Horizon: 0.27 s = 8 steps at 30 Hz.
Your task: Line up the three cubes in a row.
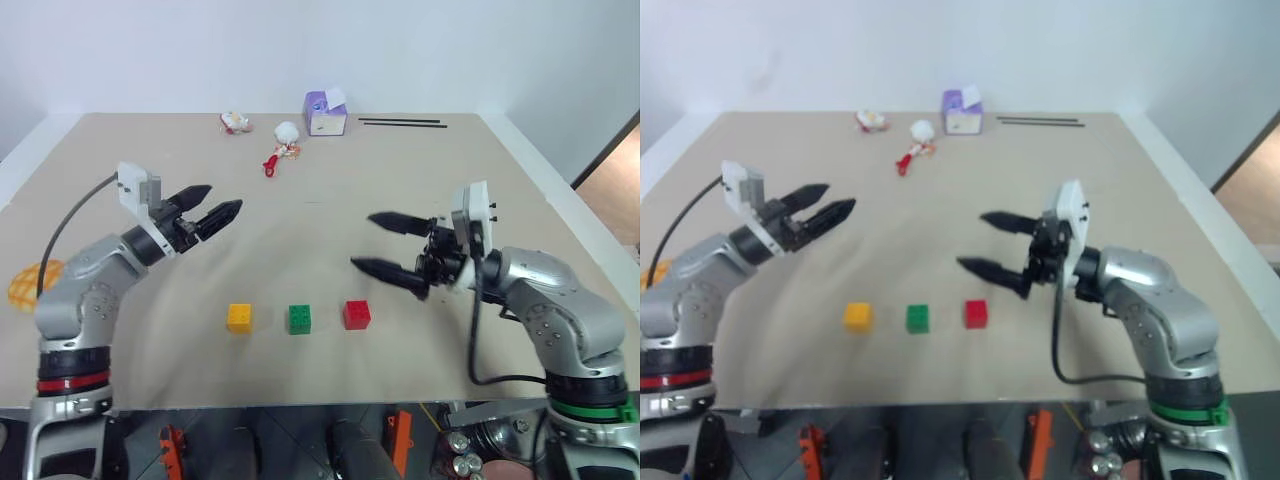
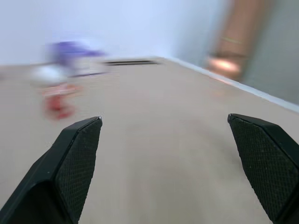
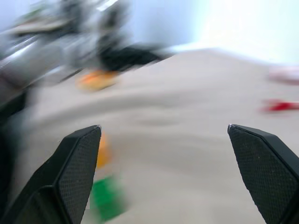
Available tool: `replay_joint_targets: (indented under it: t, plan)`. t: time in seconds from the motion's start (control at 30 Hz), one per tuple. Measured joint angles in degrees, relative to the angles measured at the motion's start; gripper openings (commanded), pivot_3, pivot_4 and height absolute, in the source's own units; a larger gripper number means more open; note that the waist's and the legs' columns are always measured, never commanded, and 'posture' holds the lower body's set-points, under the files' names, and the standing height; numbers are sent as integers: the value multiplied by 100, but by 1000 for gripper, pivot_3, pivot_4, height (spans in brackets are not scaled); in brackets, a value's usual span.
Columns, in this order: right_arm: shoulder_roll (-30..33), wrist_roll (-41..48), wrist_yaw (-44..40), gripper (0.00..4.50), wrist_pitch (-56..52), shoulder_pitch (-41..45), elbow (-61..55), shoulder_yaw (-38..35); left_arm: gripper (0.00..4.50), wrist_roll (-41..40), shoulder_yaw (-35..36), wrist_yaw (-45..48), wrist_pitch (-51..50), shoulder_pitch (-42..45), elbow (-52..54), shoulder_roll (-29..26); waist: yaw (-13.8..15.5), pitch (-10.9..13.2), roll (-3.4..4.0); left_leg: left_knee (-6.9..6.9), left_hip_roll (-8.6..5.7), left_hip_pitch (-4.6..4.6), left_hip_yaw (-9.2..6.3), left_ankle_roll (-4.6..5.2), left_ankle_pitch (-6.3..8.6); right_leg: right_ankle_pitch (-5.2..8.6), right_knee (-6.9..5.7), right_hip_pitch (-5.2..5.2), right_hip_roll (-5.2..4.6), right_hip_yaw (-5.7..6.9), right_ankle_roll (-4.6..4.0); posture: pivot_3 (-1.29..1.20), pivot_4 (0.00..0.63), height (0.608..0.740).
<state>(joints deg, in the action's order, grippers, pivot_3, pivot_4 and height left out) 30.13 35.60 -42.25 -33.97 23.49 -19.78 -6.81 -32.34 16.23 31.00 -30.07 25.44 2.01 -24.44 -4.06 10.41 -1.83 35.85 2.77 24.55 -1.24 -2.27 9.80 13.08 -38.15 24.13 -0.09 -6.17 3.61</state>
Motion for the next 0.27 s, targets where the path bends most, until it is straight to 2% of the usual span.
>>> replay_joint_targets:
  t: [0.13, 0.27]
  plan:
    - [-1039, -1033, 1747, 4500, 721, -272, 558, -79, 4472, 940, -2, -1587, 505, -498, 37, 680, 7, -1, -3, -3, -3, 9, 1, -9, -5, -5, 1, 10, 0, -7, 3, 0, 150, 740]
    - [-1447, -2060, 2983, 4500, 1592, -334, 1427, -175, 4472, 1307, 129, -2273, 963, -527, -269, 962, 24, -2, -4, -3, -7, 7, 6, -17, -11, -15, 2, 9, -2, -11, 8, 0, 150, 740]
